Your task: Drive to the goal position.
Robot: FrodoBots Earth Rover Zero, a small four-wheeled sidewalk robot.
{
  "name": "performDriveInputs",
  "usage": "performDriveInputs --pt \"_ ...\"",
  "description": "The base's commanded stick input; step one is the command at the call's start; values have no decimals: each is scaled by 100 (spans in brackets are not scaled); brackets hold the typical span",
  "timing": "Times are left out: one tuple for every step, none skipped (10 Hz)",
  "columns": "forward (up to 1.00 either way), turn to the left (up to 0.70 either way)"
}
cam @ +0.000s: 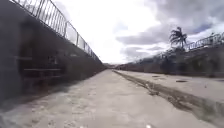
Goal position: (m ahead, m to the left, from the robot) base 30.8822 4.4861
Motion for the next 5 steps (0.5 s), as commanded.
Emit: performDriveInputs --pt "100 0" --pt "100 0" --pt "100 0" --pt "100 0" --pt "100 0"
